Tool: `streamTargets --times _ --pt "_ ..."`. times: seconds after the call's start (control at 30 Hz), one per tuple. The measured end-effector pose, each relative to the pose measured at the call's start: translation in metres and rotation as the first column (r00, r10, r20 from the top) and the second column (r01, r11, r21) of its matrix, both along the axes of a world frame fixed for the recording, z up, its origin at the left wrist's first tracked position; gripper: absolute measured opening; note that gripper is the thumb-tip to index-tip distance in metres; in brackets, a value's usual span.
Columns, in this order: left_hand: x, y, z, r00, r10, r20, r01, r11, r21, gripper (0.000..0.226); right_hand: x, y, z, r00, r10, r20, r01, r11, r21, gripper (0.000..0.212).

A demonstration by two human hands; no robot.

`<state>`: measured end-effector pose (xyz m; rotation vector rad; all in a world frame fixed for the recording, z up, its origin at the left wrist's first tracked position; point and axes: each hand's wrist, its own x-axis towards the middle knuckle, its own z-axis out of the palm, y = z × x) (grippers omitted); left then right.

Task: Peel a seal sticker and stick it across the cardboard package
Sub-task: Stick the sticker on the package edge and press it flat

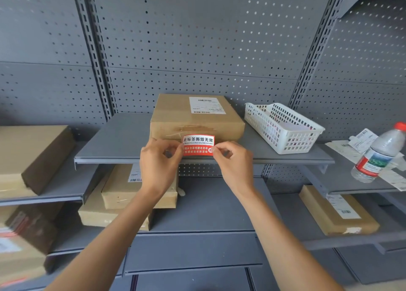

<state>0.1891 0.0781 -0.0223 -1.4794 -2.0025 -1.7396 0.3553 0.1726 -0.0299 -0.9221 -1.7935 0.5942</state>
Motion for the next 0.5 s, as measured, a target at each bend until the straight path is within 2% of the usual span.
streamTargets --times 0.23,0.5 --pt "-0.004 0.009 -0.006 0.999 0.032 0.024 -0.033 0.999 0.016 0.009 -0.003 0.003 -0.003 0.993 -0.085 0.082 0.077 0.993 0.092 0.011" --pt "-0.006 0.016 -0.006 0.996 0.051 0.073 -0.054 0.998 0.029 0.01 -0.012 0.008 -0.002 0.998 -0.057 0.019 0.055 0.995 0.082 0.011"
